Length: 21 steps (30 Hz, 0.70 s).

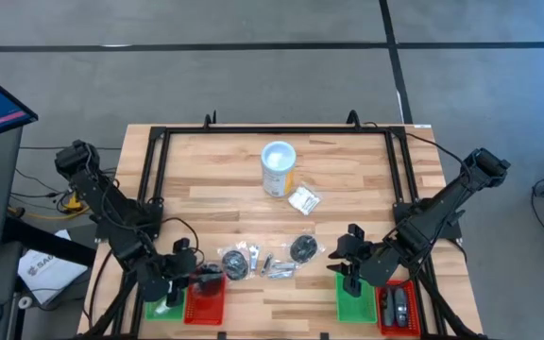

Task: Pick & Place Travel size toiletries
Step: Put the hairbrush into the left red bin

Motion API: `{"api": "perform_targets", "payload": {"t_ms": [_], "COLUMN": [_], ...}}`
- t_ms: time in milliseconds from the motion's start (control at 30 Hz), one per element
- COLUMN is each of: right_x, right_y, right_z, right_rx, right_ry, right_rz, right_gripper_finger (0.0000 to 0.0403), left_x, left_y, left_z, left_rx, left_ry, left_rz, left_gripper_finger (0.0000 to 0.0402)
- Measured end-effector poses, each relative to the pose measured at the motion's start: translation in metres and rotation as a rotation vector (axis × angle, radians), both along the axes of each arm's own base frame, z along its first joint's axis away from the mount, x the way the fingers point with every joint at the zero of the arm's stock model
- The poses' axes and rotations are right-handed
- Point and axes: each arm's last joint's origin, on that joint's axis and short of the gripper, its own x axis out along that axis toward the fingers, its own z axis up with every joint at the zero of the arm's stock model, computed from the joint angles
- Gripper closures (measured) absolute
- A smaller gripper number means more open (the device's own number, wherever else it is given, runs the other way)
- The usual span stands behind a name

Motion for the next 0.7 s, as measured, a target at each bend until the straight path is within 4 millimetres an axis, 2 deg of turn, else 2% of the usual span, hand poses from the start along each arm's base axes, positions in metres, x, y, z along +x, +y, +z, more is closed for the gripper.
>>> {"api": "perform_targets", "payload": {"t_ms": [133, 300, 533, 700], "right_x": [0.0, 0.006, 0.029, 0.043], "right_y": [-0.001, -0.004, -0.014, -0.03], "right_z": [0.0, -0.004, -0.031, -0.044], "right_rx": [-0.013, -0.016, -0.073, -0.099], "right_ry": [-0.013, -0.005, 0.095, 0.155], "right_rz": [-0.017, -0.057, -0.129, -0.202], "right_gripper_finger": [0.0275, 0.0275, 0.0275, 0.0275], "left_x": [0.0, 0.002, 0.006, 0.005], "left_y": [0.0, 0.002, 0.012, 0.021], "left_z": [0.0, 0.001, 0.012, 0.024], "left_rx": [0.001, -0.002, -0.01, 0.009], "left_ry": [0.001, -0.001, -0.076, -0.191], "left_rz": [-0.001, 0.012, 0.08, 0.154], "left_gripper_finger": [0.0285, 0.0274, 0.0282, 0.0286]}}
